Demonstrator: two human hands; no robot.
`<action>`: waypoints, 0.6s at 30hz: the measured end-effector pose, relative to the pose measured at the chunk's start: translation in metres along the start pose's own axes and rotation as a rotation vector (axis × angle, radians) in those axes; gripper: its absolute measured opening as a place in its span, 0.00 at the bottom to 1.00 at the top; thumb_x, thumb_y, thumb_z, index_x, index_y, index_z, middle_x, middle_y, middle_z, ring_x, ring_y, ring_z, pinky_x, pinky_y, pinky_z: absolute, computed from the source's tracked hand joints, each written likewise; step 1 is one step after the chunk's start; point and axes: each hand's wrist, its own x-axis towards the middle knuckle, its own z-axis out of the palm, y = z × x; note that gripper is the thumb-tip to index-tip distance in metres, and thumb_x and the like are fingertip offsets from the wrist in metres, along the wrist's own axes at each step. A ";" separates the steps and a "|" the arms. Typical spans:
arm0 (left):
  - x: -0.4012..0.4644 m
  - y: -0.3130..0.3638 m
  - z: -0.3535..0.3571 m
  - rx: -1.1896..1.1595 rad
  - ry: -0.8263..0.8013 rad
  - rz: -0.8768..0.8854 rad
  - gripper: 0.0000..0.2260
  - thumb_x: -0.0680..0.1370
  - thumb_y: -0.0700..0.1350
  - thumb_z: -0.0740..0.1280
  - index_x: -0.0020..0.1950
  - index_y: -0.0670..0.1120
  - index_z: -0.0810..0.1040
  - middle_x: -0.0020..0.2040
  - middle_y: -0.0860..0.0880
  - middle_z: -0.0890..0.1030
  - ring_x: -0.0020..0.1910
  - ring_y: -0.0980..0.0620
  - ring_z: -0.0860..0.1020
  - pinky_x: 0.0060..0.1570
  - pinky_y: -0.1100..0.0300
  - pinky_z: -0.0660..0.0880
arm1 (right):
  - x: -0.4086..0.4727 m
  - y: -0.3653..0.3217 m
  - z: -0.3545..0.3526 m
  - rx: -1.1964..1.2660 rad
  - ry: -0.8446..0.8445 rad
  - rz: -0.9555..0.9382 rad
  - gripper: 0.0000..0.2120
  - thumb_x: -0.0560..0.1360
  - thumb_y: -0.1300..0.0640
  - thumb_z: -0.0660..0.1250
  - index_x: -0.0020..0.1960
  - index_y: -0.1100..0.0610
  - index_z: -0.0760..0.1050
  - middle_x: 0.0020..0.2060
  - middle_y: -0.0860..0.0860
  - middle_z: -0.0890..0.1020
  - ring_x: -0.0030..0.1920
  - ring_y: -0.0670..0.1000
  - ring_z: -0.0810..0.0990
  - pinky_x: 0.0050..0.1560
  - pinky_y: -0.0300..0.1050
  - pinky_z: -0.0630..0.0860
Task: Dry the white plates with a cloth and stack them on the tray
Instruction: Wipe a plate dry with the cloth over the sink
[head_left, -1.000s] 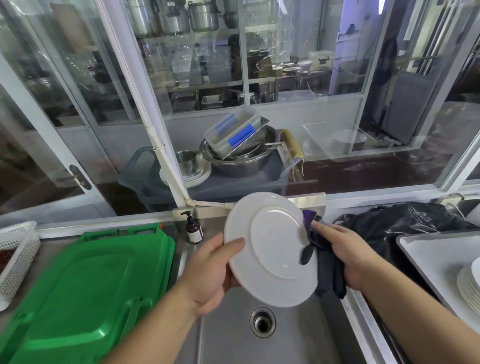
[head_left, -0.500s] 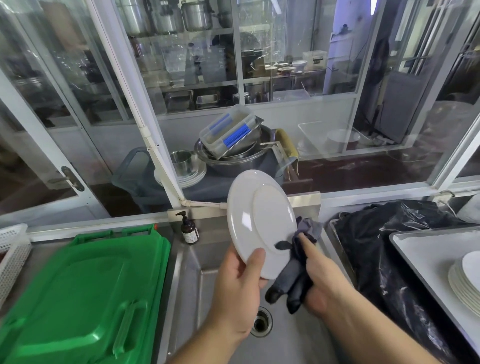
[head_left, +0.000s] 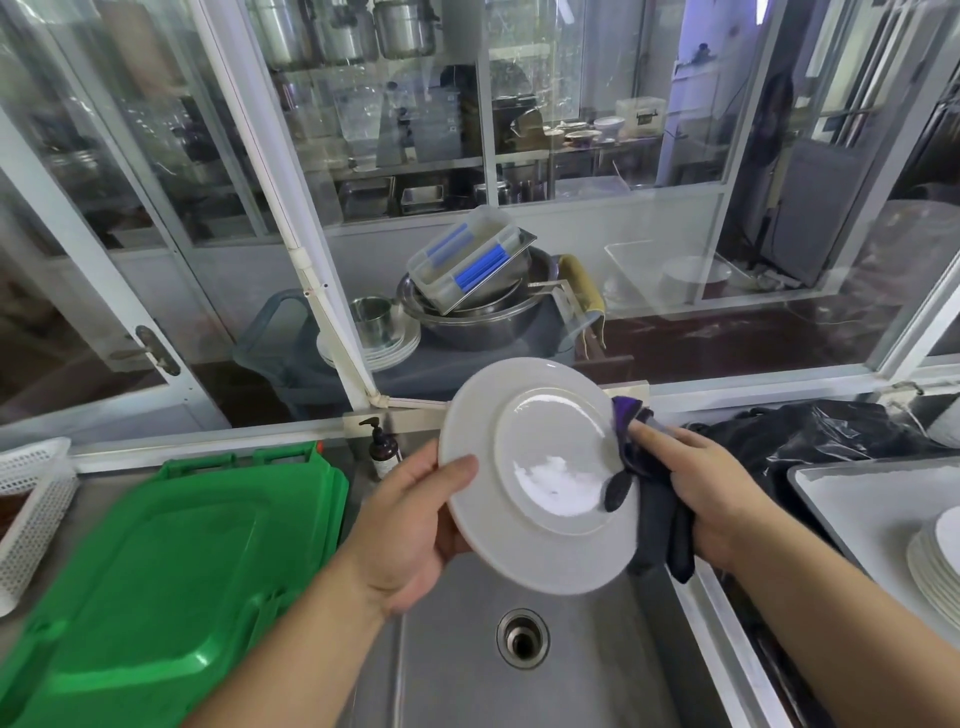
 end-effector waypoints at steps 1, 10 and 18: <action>-0.001 0.000 0.002 0.005 -0.026 0.018 0.13 0.74 0.40 0.72 0.59 0.45 0.85 0.61 0.36 0.83 0.57 0.38 0.81 0.53 0.44 0.81 | 0.001 0.001 0.000 0.010 0.013 0.010 0.11 0.80 0.54 0.72 0.57 0.60 0.84 0.49 0.60 0.88 0.49 0.62 0.87 0.60 0.63 0.82; -0.019 -0.042 0.043 0.271 0.018 0.288 0.10 0.81 0.46 0.65 0.61 0.53 0.79 0.55 0.55 0.86 0.56 0.55 0.84 0.53 0.51 0.83 | -0.005 0.039 0.011 0.190 0.029 0.228 0.24 0.80 0.40 0.68 0.47 0.61 0.86 0.44 0.63 0.85 0.34 0.61 0.80 0.32 0.47 0.73; -0.011 -0.059 0.042 0.193 0.024 0.236 0.23 0.74 0.41 0.70 0.64 0.62 0.75 0.61 0.54 0.85 0.62 0.53 0.82 0.64 0.45 0.78 | -0.014 0.056 0.019 0.245 -0.025 0.350 0.26 0.79 0.36 0.67 0.41 0.58 0.84 0.34 0.61 0.81 0.20 0.54 0.69 0.24 0.38 0.60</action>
